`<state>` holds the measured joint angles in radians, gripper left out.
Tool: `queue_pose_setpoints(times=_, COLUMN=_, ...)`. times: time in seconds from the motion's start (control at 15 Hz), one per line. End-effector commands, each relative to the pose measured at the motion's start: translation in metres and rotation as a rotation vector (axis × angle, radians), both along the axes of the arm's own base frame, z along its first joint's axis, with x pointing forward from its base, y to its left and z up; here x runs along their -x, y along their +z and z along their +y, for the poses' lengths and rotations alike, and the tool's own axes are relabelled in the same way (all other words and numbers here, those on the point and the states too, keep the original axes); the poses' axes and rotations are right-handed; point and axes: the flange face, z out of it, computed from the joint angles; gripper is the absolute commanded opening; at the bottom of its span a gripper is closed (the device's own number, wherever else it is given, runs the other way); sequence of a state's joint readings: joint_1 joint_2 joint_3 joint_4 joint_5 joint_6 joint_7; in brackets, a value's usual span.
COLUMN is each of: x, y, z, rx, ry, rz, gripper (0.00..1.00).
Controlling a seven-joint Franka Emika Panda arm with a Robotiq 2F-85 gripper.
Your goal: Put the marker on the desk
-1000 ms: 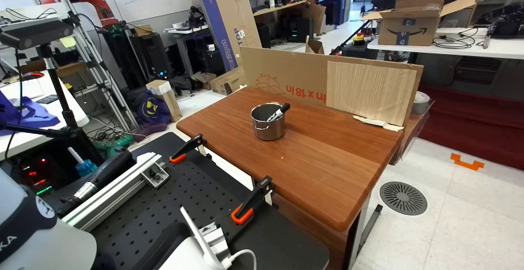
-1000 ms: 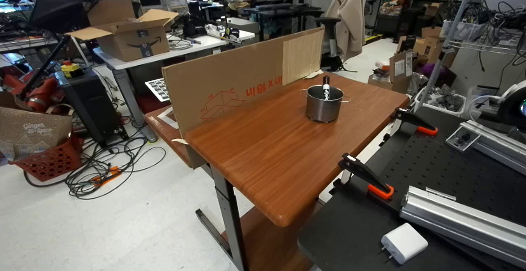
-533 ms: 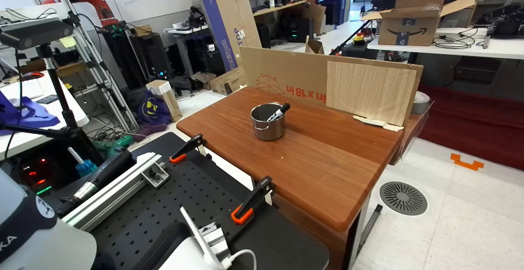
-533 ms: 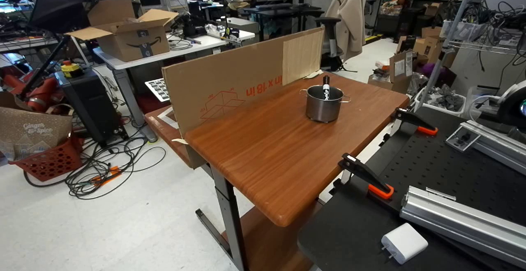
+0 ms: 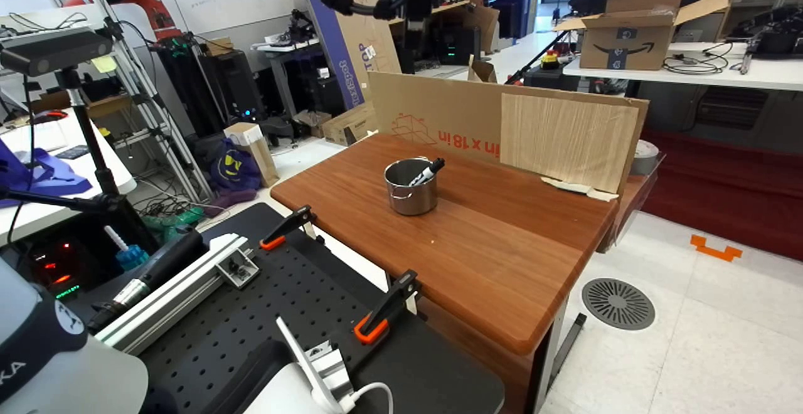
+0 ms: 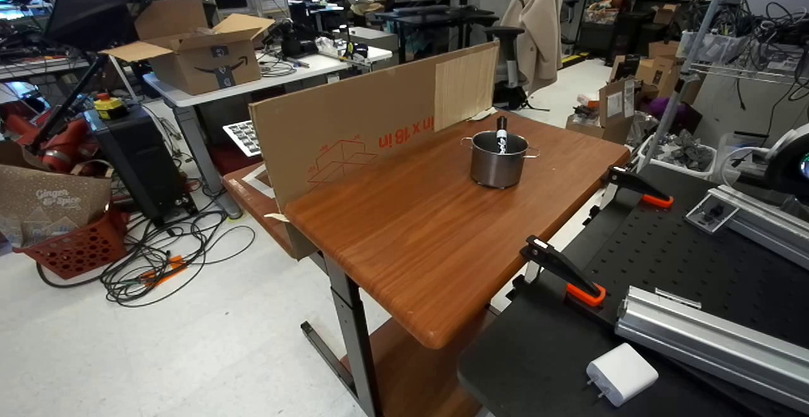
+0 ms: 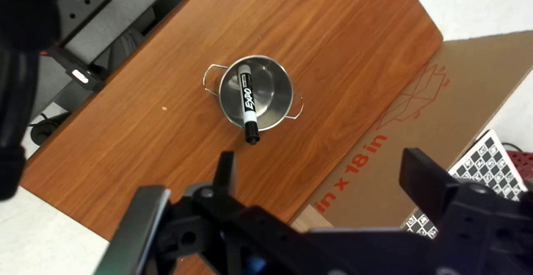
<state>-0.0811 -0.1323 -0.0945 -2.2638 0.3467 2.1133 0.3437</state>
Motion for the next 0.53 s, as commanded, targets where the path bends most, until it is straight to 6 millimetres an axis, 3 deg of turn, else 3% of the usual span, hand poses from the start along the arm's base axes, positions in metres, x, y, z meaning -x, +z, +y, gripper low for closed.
queue_pose_setpoints(times=0.0, x=-0.025, y=-0.021, z=-0.003, rx=-0.006, ry=-0.113, rz=-0.03, gripper=1.0)
queue_pose_setpoints(times=0.47, x=-0.046, y=-0.081, z=-0.011, rx=0.064, ry=-0.221, rz=-0.048, gripper=1.0)
